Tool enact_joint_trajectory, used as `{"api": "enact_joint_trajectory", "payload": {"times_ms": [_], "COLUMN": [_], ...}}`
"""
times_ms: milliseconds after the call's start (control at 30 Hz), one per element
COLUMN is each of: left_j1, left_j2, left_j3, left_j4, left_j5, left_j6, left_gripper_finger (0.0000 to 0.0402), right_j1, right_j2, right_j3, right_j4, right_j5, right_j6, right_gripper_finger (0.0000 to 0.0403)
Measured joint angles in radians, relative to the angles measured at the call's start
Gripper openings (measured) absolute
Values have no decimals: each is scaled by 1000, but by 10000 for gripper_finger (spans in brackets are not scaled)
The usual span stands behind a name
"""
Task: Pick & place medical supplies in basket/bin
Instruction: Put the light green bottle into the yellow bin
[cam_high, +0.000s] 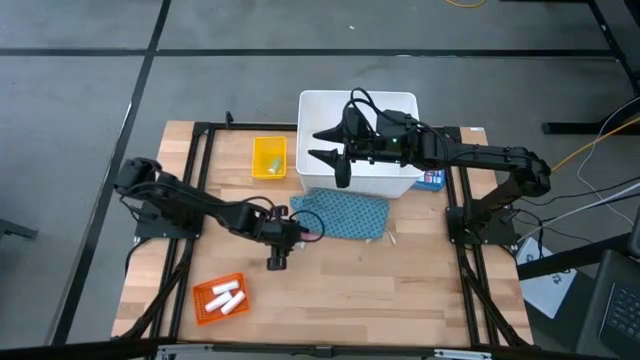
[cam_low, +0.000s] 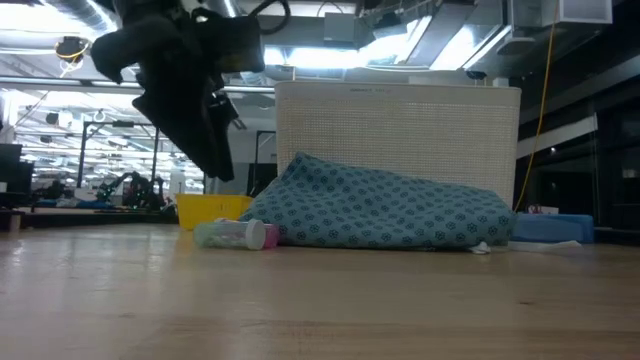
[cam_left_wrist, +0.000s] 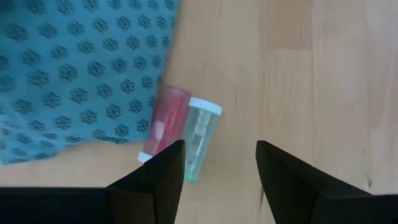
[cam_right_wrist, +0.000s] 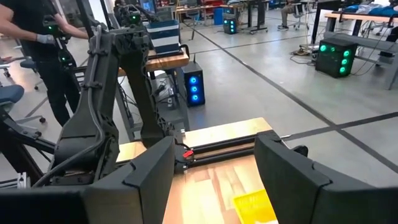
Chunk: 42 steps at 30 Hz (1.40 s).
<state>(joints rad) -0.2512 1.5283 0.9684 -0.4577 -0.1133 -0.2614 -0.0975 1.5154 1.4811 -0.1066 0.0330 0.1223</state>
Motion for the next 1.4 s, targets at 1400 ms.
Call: {"api": "enact_joint_trajectory", "payload": {"times_ms": [1400], "left_j1": [65], "left_j2": [161], "left_j3": [-1], "left_j4": [5], "left_j5": [79], "left_j6": [-114], "left_gripper_finger": [185], "right_j1": [0], "right_j2": [0], "right_j3": [0], "right_j4": [-5], "right_j5": [0], "right_j6": [-1], "right_gripper_finger": [224]}}
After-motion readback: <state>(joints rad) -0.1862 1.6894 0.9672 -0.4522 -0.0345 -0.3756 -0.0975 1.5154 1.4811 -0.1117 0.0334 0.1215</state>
